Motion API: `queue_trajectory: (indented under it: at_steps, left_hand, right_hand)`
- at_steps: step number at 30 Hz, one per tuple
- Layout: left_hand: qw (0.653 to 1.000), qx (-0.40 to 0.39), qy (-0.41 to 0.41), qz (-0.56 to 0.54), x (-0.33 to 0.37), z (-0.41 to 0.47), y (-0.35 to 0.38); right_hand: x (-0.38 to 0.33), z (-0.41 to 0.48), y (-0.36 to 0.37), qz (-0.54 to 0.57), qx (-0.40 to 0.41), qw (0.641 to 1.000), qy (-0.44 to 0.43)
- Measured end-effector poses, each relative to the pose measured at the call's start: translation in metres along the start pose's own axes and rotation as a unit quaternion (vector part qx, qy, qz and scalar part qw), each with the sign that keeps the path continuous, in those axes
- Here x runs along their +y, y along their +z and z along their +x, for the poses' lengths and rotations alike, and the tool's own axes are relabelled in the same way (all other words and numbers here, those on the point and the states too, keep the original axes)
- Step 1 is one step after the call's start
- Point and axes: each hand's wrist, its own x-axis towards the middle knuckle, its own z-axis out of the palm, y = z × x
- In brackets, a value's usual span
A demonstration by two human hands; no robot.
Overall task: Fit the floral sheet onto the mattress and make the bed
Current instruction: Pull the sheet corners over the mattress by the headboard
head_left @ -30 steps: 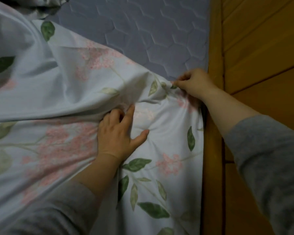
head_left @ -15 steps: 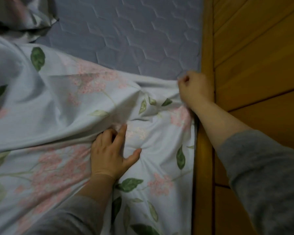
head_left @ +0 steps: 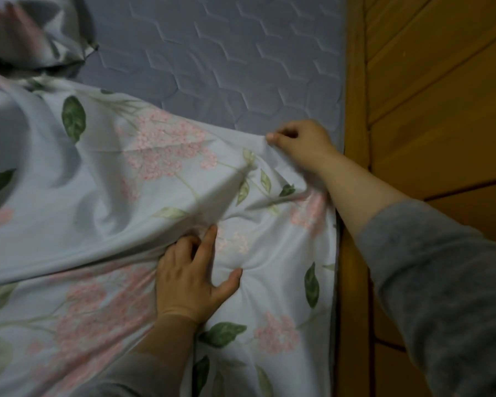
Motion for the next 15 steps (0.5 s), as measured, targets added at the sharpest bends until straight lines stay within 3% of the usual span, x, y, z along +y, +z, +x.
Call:
queue_trajectory:
  at_steps: [6,8,10,15]
  left_hand:
    - [1.000,-0.003,0.000,0.001,0.000,0.001,0.001]
    - [1.000,-0.006,-0.002,0.005,0.000,0.002,0.000]
    - [1.000,-0.010,-0.003,0.006,0.000,0.002,0.001]
    - [1.000,-0.013,-0.009,0.003,0.001,0.001,0.001]
  right_hand:
    - [-0.019,0.030,0.014,-0.189,-0.022,0.980,0.059]
    - [-0.018,0.028,0.011,-0.207,-0.095,0.972,0.062]
    - [-0.021,0.019,0.002,-0.156,-0.179,0.969,0.069]
    - [-0.034,0.008,-0.012,-0.242,-0.275,0.929,0.048]
